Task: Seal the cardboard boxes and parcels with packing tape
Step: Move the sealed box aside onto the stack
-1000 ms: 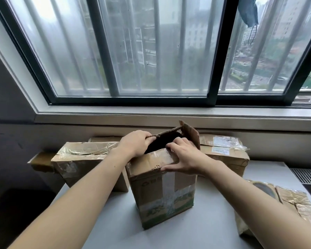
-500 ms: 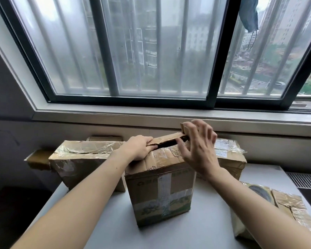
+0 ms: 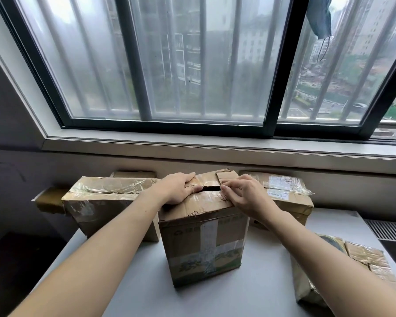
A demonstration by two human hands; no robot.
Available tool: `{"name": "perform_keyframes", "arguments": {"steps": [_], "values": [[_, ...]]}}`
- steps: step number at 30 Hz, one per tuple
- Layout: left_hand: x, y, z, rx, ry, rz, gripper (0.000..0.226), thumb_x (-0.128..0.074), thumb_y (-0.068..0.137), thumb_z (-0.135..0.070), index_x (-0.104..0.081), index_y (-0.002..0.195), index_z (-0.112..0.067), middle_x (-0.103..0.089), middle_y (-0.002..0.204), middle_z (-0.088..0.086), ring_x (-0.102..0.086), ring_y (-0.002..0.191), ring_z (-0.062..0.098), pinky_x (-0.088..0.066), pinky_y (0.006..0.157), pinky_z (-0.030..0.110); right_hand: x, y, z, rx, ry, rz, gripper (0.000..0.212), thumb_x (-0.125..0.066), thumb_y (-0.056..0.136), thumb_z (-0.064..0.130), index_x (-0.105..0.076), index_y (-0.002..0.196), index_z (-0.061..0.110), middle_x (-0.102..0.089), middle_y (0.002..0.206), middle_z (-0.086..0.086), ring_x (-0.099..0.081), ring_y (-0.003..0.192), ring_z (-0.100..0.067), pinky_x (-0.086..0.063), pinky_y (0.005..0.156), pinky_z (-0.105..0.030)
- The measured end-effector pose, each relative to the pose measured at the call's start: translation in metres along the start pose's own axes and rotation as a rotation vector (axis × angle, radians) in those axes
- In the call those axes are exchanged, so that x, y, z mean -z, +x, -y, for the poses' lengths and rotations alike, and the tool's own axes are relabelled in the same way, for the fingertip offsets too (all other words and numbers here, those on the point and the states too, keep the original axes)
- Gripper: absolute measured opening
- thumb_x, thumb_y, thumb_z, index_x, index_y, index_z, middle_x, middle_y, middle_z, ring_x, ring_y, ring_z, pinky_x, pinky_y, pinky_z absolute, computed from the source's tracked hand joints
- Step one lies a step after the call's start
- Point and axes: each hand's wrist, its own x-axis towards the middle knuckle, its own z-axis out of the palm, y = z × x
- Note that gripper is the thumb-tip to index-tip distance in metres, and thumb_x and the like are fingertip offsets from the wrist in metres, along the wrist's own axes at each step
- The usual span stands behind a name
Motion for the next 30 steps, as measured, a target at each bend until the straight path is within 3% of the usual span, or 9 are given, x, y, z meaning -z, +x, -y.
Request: {"name": "perform_keyframes", "arguments": {"steps": [4, 7, 9, 13, 19, 21, 23, 26, 30], "values": [[0.005, 0.001, 0.001, -0.021, -0.038, 0.028, 0.071, -0.040, 0.099, -0.060, -0.022, 0.158, -0.025, -0.029, 0.161, 0.003, -0.026, 0.148, 0.024, -0.022, 0.119, 0.037, -0.004, 0.010, -0.007, -0.027, 0.037, 0.021, 0.019, -0.062, 0.098, 0.026, -0.074, 0.097, 0.011, -0.068, 0.119, 0.003, -0.047, 0.107, -0.020, -0.034, 0.092, -0.024], [0.007, 0.005, -0.003, -0.037, -0.041, 0.033, 0.074, -0.047, 0.096, -0.062, -0.028, 0.156, -0.022, -0.034, 0.159, 0.001, -0.031, 0.145, 0.023, -0.025, 0.119, 0.037, -0.002, 0.024, -0.007, -0.126, 0.003, 0.032, 0.025, -0.062, 0.096, 0.030, -0.063, 0.116, 0.014, -0.059, 0.128, -0.002, -0.045, 0.123, -0.025, -0.034, 0.099, -0.030], [0.008, 0.008, -0.010, -0.082, -0.006, -0.014, 0.066, -0.057, 0.094, -0.054, -0.042, 0.148, -0.020, -0.046, 0.150, 0.001, -0.042, 0.138, 0.023, -0.033, 0.114, 0.039, -0.004, 0.027, -0.007, -0.199, 0.091, 0.069, 0.038, -0.064, 0.095, 0.033, -0.056, 0.128, 0.014, -0.056, 0.133, -0.003, -0.049, 0.125, -0.021, -0.036, 0.100, -0.026], [0.005, 0.019, -0.031, -0.232, 0.068, -0.093, 0.050, -0.067, 0.088, -0.041, -0.056, 0.129, -0.014, -0.061, 0.127, 0.003, -0.056, 0.117, 0.023, -0.046, 0.100, 0.041, -0.010, 0.019, -0.012, -0.246, 0.267, 0.030, 0.040, -0.069, 0.092, 0.039, -0.060, 0.123, 0.017, -0.061, 0.125, 0.001, -0.057, 0.114, -0.014, -0.041, 0.093, -0.022], [-0.006, 0.036, -0.058, -0.326, 0.175, -0.229, 0.046, -0.051, 0.098, -0.041, -0.055, 0.130, -0.009, -0.062, 0.130, 0.009, -0.056, 0.121, 0.028, -0.046, 0.098, 0.041, -0.004, 0.017, -0.021, -0.291, 0.284, -0.021, 0.045, -0.070, 0.089, 0.041, -0.059, 0.125, 0.016, -0.060, 0.119, -0.001, -0.057, 0.110, -0.015, -0.045, 0.096, -0.029], [-0.006, 0.037, -0.062, -0.339, 0.159, -0.241, 0.043, -0.041, 0.104, -0.038, -0.050, 0.136, -0.010, -0.063, 0.127, 0.014, -0.058, 0.118, 0.033, -0.047, 0.095, 0.043, 0.001, 0.018, -0.023, -0.367, 0.380, -0.060, 0.033, -0.067, 0.090, 0.032, -0.061, 0.118, 0.017, -0.065, 0.112, -0.001, -0.061, 0.103, -0.014, -0.049, 0.090, -0.028], [0.001, 0.040, -0.057, -0.309, 0.131, -0.278, 0.035, -0.036, 0.106, -0.030, -0.050, 0.132, -0.013, -0.068, 0.116, 0.019, -0.063, 0.106, 0.039, -0.049, 0.087, 0.046, 0.009, 0.019, -0.020, -0.452, 0.646, -0.146, 0.018, -0.061, 0.093, 0.024, -0.066, 0.106, 0.012, -0.069, 0.095, 0.002, -0.063, 0.084, -0.012, -0.050, 0.070, -0.023], [0.013, 0.045, -0.047, -0.202, -0.021, -0.297, 0.029, -0.034, 0.106, -0.027, -0.055, 0.117, -0.011, -0.067, 0.103, 0.023, -0.063, 0.095, 0.043, -0.049, 0.082, 0.045, 0.023, 0.018, -0.020, -0.446, 0.781, -0.192, 0.024, -0.057, 0.091, 0.026, -0.072, 0.091, 0.007, -0.064, 0.070, 0.006, -0.055, 0.067, -0.011, -0.041, 0.055, -0.023], [0.017, 0.045, -0.054, -0.187, -0.058, -0.274, 0.031, -0.034, 0.106, -0.031, -0.057, 0.110, -0.010, -0.066, 0.103, 0.022, -0.061, 0.094, 0.041, -0.048, 0.084, 0.044, 0.009, 0.010, -0.017, -0.195, 0.410, 0.029, 0.013, -0.070, 0.089, 0.025, -0.075, 0.092, 0.014, -0.069, 0.108, 0.001, -0.061, 0.100, -0.011, -0.042, 0.083, -0.020]]}}
